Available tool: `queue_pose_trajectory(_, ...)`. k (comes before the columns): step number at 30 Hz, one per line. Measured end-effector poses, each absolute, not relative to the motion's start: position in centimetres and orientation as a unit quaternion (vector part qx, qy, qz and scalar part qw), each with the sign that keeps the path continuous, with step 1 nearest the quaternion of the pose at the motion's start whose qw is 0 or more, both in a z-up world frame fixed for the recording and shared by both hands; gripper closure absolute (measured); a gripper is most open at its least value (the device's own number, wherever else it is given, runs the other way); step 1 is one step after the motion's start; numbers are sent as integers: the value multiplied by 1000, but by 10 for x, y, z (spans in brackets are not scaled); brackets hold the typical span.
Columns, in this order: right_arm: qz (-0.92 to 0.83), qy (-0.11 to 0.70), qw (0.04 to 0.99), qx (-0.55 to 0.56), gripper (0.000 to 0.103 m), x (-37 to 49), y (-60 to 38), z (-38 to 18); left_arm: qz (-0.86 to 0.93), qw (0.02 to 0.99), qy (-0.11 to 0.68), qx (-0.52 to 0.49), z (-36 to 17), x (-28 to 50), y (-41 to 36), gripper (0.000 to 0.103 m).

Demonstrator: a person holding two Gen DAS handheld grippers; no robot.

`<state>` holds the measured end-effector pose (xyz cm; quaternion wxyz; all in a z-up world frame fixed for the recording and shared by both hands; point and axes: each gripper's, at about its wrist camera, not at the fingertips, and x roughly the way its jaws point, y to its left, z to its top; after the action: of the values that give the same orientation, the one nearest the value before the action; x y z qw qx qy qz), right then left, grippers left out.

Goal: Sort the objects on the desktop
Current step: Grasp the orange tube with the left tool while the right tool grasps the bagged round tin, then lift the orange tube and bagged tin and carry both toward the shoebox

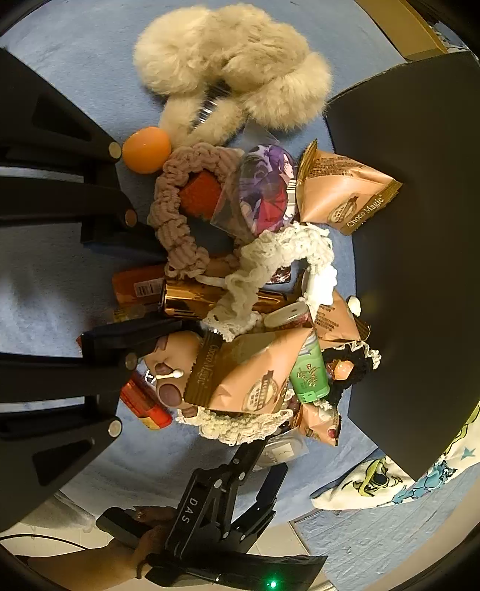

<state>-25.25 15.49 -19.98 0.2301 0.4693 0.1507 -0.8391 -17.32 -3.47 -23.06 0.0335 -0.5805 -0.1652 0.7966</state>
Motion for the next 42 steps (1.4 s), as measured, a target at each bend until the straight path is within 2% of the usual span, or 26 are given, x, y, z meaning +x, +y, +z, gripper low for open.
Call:
queue_pose_trajectory(4, -841, 140, 238, 465, 38, -247, 156, -198, 800, 29, -164, -576, -229, -174, -33, 74)
queue_pose_trajectory(10, -840, 124, 243, 470, 40, -245, 160, -196, 802, 23, -168, -573, -227, -174, -33, 77)
queue_pose_trajectory(14, -840, 108, 241, 473, 40, -239, 166, -193, 801, 22, -167, -575, -224, -173, -35, 84)
queue_pose_trajectory(29, -844, 86, 245, 469, 40, -208, 181, -176, 803, 17, -163, -574, -208, -147, -39, 91)
queue_pose_trajectory(42, -847, 79, 257, 459, 40, -181, 177, -159, 800, 10, -161, -578, -198, -108, -49, 92)
